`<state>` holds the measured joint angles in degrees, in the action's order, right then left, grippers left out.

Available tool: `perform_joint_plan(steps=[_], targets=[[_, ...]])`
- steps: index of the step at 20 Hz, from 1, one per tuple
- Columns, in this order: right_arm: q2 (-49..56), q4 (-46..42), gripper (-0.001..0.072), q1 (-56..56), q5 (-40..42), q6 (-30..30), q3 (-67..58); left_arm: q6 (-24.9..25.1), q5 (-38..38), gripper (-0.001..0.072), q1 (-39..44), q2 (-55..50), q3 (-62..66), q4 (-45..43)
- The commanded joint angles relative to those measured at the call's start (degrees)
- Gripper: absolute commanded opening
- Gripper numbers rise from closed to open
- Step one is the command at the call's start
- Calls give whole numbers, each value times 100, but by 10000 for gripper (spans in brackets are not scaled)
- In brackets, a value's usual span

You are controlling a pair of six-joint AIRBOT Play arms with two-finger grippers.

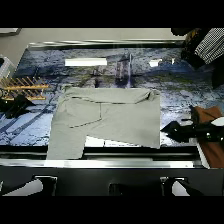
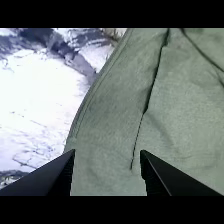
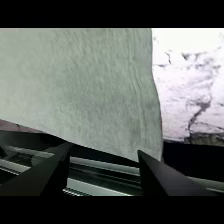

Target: Fold the clothes and pants, and hang the long-sleeved shirts on hangers.

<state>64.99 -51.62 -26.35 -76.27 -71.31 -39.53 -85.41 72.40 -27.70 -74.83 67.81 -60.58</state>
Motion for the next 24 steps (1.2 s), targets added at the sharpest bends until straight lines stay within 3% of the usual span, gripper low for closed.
perform_joint_plan(steps=[1, 8, 12, 18, 21, 24], targets=[[-225, -205, 478, -35, 341, 149, 896, 13, 46, 474, -94, 267, -629, -4], [-225, -374, 477, -35, 706, 98, 1038, 13, 4, 474, -96, 251, -691, -4], [-219, 22, 478, 192, 1008, 68, 1279, 15, -39, 474, -90, 227, -691, -2], [-219, 39, 461, 737, 1578, -356, 1633, 107, -20, 474, -90, 22, -691, 0], [-221, 195, 67, 737, 1620, -313, 1633, 258, -42, 474, -87, -197, -691, 11], [-240, 339, 34, 737, 1508, -308, 1622, 758, -50, 474, -39, -540, -691, 131]])
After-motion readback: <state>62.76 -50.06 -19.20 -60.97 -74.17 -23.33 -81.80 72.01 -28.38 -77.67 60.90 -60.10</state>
